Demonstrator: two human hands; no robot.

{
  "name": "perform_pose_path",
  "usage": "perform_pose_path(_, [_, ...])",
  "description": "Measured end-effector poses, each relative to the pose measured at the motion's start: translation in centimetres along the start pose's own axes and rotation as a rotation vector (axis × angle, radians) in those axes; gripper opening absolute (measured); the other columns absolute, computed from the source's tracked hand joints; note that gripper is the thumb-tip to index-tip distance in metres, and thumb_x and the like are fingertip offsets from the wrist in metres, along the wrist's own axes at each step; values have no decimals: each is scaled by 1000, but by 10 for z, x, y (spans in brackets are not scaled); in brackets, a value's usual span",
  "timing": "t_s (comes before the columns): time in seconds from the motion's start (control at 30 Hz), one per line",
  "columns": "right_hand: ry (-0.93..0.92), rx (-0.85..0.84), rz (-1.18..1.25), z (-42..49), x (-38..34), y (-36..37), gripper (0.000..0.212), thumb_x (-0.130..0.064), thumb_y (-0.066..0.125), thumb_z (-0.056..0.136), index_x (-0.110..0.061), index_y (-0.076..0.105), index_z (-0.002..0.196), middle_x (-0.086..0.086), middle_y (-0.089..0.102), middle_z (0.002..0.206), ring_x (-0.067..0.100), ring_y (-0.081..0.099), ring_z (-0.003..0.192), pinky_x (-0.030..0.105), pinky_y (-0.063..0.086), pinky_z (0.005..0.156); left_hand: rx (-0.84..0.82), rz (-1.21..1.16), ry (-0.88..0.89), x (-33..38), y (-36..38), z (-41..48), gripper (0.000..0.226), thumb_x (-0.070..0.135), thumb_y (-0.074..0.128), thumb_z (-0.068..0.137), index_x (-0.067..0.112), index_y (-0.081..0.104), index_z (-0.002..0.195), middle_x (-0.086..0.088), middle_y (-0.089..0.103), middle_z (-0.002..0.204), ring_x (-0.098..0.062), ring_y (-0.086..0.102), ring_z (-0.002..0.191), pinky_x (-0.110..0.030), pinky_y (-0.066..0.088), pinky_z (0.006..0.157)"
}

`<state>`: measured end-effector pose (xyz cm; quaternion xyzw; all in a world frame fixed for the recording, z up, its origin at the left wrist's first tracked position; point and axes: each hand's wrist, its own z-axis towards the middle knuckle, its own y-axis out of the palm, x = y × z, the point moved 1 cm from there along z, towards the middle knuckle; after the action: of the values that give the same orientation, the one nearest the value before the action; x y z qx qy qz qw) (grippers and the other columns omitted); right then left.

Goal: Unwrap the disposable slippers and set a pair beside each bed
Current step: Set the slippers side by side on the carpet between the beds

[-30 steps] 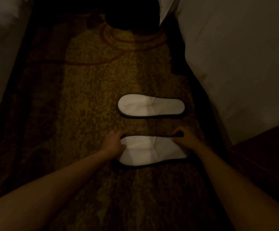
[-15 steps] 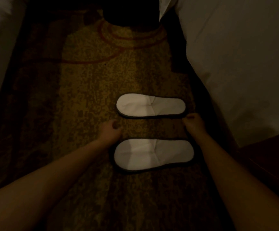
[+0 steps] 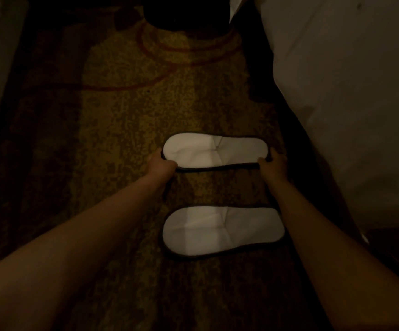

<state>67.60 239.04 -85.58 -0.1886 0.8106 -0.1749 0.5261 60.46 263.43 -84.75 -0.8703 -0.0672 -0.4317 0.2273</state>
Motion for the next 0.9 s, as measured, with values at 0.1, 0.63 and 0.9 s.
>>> perform_pose_path(0.1, [-15,-14,-24,2,0,2,53,-11,46,94,-11,30,144,16,30,149,33,35,133,45,30,112,36,-7,23,0,-1,0,54,-6,53,84,7,43,136,-19,50,136,-34,49,121,-41,44,98])
perform_pose_path(0.63, [113,69,-547,-124,14,0,53,-21,39,97,-7,23,145,14,23,153,32,19,138,44,16,113,-26,432,-101,-42,-4,-115,54,23,43,96,5,28,145,-20,36,148,-35,36,134,-39,29,111])
perform_pose_path(0.9, [-56,-399,-692,-136,-143,-41,47,-31,43,93,-3,41,131,21,41,140,35,41,124,40,37,101,-246,1095,254,125,-68,-125,45,27,44,92,7,44,133,-18,41,140,-34,38,128,-44,35,107])
